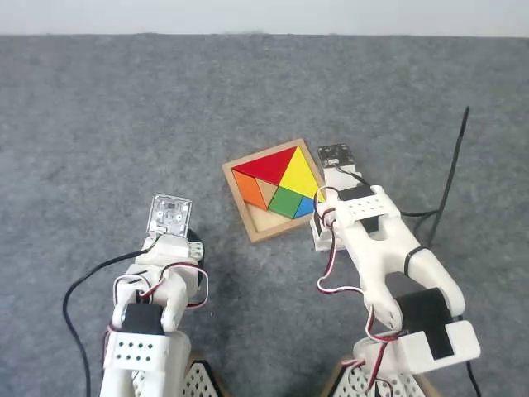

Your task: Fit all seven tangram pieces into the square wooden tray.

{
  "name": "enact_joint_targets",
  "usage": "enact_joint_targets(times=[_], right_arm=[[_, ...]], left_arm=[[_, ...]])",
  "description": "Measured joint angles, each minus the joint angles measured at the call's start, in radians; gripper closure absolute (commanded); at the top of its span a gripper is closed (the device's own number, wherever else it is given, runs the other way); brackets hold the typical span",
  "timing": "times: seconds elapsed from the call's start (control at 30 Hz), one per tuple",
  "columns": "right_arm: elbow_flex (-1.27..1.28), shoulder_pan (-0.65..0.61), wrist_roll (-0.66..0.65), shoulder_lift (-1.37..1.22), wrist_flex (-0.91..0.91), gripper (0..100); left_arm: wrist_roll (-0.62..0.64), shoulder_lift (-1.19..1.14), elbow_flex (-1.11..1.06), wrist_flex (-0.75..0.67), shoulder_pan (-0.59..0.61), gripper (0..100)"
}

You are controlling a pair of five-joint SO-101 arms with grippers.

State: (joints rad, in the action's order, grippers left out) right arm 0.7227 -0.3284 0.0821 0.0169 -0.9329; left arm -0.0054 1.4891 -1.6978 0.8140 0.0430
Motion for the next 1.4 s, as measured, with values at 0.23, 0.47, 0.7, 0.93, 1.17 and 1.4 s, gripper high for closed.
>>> enact_joint_targets(times=[0.23,0.47,0.7,0.93,1.17,1.4], right_arm=[[0.009,-0.003,-0.023,0.044,-0.003,88.5],[0.011,-0.133,-0.110,0.212,-0.044,88.7],[-0.158,-0.250,-0.147,0.155,-0.092,88.7],[-0.405,-0.328,-0.215,-0.127,-0.097,88.3],[-0.512,-0.368,-0.304,-0.275,-0.097,88.2],[-0.520,-0.370,-0.402,-0.275,-0.097,84.2]], left_arm=[[0.000,0.000,0.000,0.000,0.000,98],[0.000,0.000,0.000,0.000,0.000,98],[0.000,0.000,0.000,0.000,0.000,98],[0.000,0.000,0.000,0.000,0.000,98],[0.000,0.000,0.000,0.000,0.000,98],[0.000,0.000,0.000,0.000,0.000,98]])
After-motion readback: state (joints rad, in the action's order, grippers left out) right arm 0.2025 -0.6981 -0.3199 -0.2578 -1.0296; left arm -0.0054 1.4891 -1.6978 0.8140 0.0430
